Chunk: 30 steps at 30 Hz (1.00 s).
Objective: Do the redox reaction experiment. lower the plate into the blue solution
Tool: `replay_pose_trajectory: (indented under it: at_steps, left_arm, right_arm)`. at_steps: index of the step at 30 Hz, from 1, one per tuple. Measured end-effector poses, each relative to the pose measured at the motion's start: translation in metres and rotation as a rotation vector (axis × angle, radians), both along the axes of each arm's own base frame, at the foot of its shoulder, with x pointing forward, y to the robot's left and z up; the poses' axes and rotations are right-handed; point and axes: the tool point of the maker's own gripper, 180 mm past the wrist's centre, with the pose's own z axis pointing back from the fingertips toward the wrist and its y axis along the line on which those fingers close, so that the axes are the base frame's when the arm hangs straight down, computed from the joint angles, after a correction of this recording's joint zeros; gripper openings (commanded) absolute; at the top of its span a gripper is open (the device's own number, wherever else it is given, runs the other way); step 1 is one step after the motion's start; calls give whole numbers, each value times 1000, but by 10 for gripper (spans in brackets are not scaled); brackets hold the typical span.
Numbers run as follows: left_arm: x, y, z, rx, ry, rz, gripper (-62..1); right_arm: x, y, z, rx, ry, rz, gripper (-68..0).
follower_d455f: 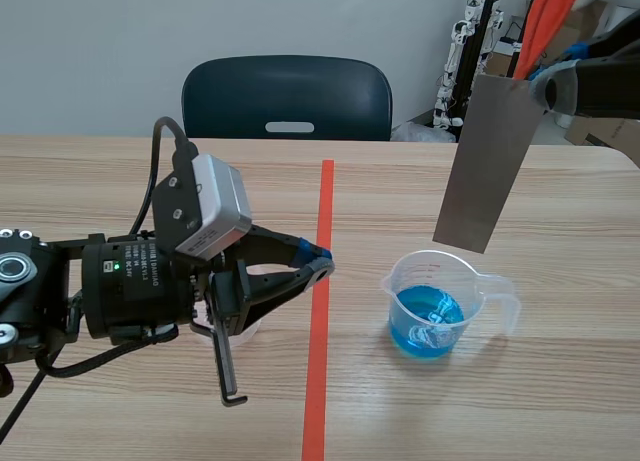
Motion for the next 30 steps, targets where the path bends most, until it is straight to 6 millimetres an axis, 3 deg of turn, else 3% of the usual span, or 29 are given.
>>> replay_pose_trajectory:
  at_steps: [30]
  left_arm:
    - [0,-1,0,-3,0,0,-581]
  right_arm:
    - [-1,0,-3,-20,-8,10,-656]
